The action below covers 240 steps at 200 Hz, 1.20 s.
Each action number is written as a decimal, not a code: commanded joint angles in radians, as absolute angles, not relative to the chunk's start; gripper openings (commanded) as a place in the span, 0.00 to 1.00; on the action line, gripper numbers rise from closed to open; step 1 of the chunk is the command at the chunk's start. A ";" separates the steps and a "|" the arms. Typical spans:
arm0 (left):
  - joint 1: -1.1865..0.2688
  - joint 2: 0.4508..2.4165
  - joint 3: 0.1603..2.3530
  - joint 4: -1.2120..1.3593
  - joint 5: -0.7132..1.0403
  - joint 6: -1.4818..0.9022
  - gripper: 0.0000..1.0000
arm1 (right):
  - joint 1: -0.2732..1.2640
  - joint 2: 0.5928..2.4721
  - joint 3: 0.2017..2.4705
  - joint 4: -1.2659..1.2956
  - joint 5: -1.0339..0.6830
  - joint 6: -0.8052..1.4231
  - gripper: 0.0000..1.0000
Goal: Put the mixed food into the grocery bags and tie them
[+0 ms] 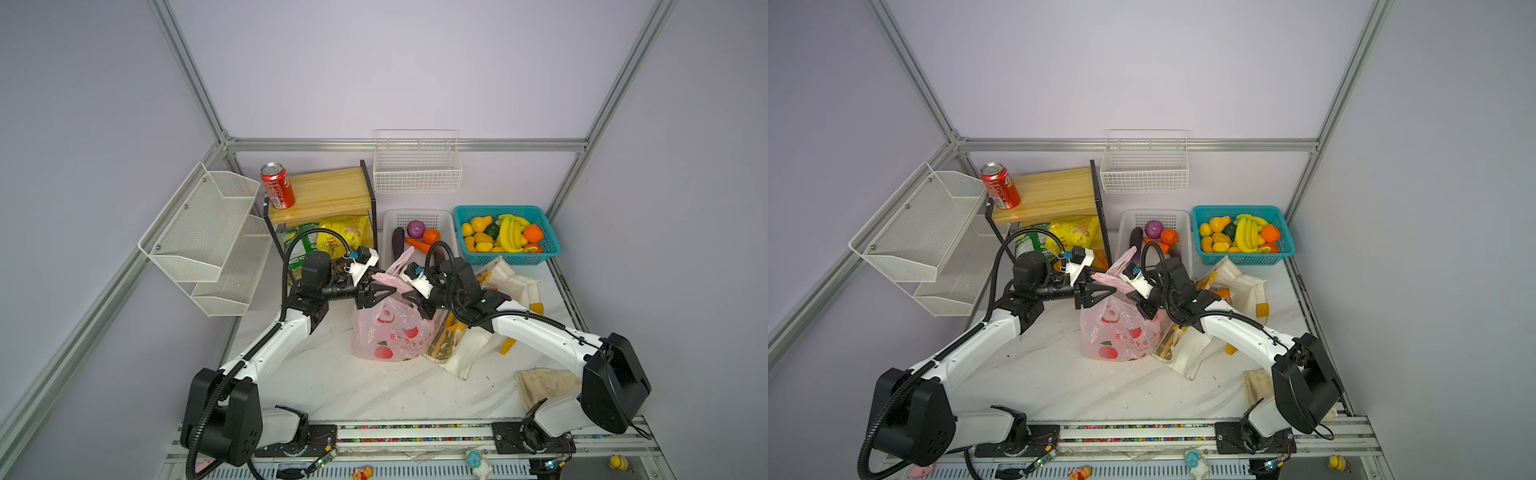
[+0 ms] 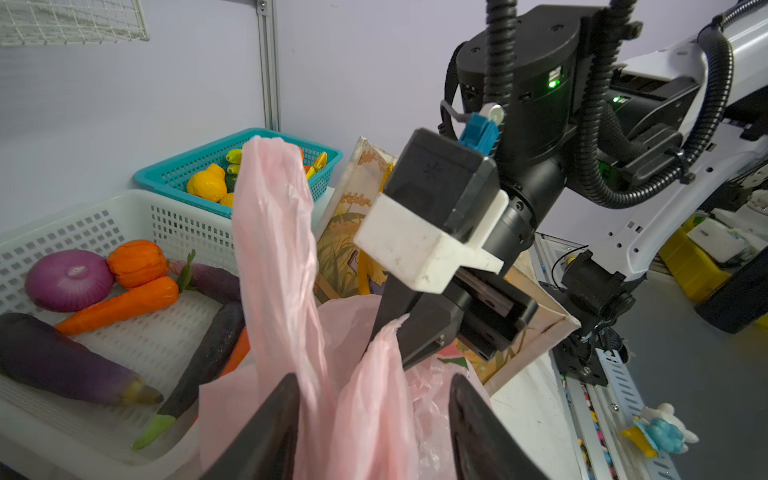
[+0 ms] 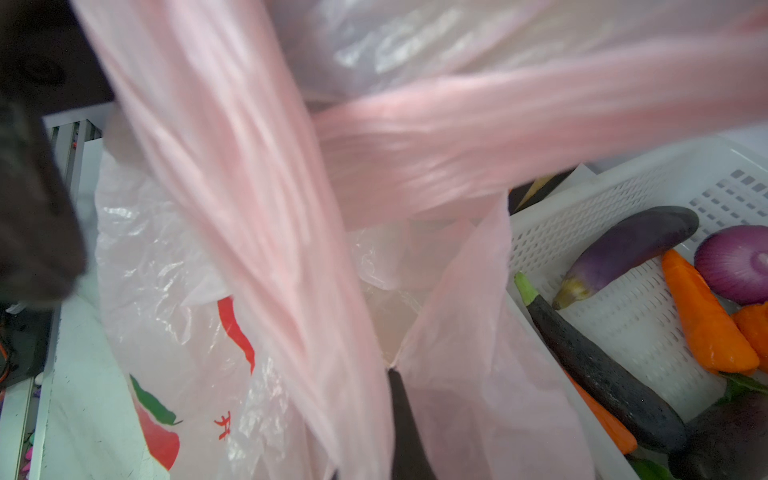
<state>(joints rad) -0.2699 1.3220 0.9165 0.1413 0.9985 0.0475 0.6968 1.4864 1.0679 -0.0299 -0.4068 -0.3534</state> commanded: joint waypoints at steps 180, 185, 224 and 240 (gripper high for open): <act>-0.273 1.287 1.109 0.008 0.730 0.229 0.87 | 0.641 1.321 0.925 0.241 -0.444 -0.142 0.00; -0.273 1.294 1.124 -0.011 0.713 0.239 0.87 | 0.636 1.321 0.915 0.263 -0.446 -0.117 0.00; -0.275 1.347 1.216 -0.099 0.669 0.275 0.88 | 0.609 1.313 0.842 0.440 -0.454 0.056 0.00; -0.279 1.362 1.237 -0.114 0.653 0.291 0.87 | 0.609 1.317 0.828 0.468 -0.453 0.081 0.00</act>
